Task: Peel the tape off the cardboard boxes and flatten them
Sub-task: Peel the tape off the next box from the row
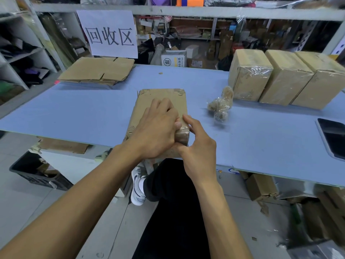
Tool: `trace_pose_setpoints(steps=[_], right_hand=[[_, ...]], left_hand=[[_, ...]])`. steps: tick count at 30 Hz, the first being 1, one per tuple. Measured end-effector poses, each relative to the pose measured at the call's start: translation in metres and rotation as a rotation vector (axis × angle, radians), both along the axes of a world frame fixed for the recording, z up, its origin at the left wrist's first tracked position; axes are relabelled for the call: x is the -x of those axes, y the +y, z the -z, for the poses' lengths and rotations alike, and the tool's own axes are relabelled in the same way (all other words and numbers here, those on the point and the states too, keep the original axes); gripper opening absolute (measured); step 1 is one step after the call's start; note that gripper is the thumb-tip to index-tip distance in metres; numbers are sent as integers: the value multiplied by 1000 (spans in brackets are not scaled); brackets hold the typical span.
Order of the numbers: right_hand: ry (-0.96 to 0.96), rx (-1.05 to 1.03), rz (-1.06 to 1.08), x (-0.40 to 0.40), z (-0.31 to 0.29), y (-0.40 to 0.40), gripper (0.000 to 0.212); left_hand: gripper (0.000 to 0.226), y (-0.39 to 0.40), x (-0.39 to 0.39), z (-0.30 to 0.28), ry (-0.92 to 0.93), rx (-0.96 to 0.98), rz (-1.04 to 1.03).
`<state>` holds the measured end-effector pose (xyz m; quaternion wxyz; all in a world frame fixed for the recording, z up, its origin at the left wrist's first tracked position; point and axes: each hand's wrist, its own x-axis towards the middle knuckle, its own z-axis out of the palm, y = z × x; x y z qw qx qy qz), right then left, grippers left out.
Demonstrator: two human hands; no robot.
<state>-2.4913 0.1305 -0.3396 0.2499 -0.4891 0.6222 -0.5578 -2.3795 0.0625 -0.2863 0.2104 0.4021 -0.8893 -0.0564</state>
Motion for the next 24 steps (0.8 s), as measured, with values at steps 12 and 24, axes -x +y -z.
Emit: trace_pose_setpoints(steps=[12, 24], right_hand=[[1, -9, -142, 9, -9, 3, 62], [-245, 21, -153, 2, -14, -1, 22]], left_hand=[[14, -7, -15, -5, 309, -321, 142], [27, -15, -21, -9, 331, -355, 122]])
